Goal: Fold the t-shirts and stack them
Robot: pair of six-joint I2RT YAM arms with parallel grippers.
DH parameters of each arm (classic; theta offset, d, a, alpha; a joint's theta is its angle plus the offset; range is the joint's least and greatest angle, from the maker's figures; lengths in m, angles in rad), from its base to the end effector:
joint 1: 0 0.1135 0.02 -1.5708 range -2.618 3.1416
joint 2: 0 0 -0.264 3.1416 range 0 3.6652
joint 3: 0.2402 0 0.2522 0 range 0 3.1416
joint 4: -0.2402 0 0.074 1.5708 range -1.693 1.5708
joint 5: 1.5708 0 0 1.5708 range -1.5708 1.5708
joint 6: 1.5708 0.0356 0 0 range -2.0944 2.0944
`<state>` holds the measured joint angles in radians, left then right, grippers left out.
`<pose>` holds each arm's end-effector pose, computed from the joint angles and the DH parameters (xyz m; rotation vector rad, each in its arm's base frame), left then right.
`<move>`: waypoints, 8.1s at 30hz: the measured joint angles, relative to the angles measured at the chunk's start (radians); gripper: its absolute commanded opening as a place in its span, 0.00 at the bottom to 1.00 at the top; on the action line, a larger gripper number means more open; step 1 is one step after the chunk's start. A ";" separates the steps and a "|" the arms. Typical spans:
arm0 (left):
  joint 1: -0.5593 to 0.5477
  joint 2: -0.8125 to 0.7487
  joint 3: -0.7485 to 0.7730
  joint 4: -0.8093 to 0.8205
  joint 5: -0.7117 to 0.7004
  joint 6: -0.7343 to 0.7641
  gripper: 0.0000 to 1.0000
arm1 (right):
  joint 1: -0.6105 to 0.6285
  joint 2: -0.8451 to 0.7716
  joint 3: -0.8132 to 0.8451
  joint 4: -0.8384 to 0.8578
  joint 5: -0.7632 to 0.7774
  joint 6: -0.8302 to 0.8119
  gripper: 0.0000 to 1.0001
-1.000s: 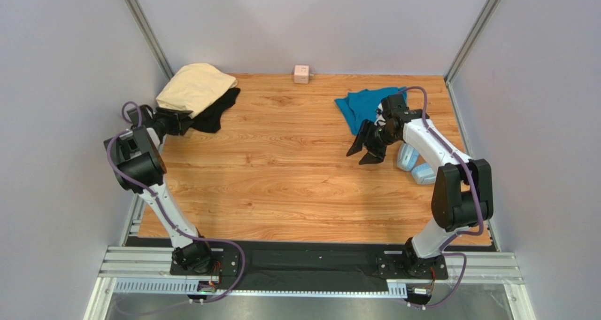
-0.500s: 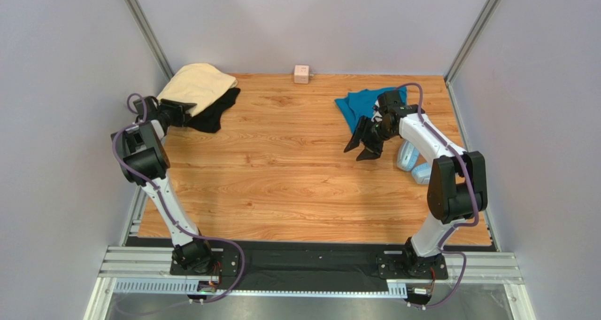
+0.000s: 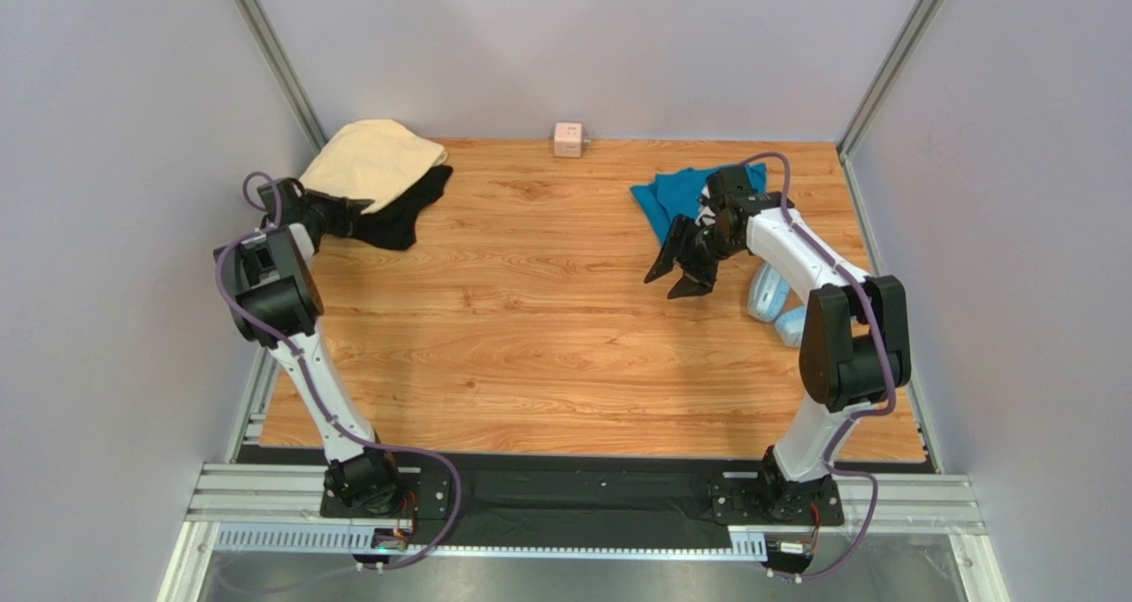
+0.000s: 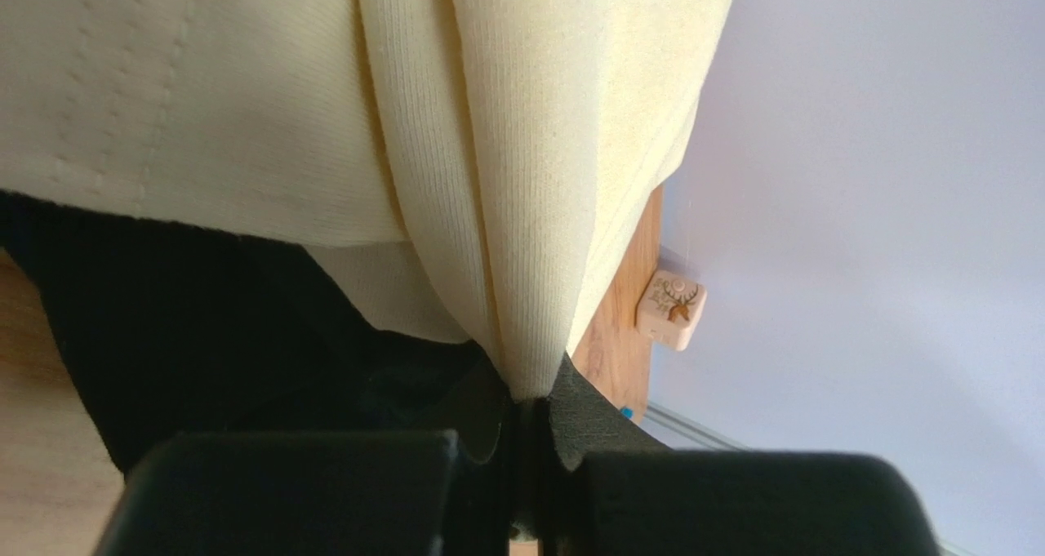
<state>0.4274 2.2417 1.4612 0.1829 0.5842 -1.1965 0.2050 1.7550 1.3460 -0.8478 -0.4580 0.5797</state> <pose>0.4505 0.1836 0.1322 -1.3711 1.7880 -1.0619 0.3392 0.0866 0.2299 0.4381 2.8895 0.8058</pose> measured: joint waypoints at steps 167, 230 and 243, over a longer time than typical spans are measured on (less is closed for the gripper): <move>-0.569 -1.081 -0.330 -1.271 -0.381 0.612 0.45 | 0.524 0.587 0.968 -0.215 -0.022 -0.069 0.10; -0.526 -0.410 -0.201 -0.988 -0.166 0.715 0.45 | 0.372 0.339 0.458 -0.419 0.037 -0.239 0.54; -0.604 -0.402 -0.370 -0.855 -0.117 0.733 0.00 | 0.359 0.339 0.419 -0.397 0.022 -0.241 0.53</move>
<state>-0.1764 1.8400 1.0912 -0.6720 0.4675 -0.4633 0.5644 2.0941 1.7649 -1.2446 -0.4362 0.3382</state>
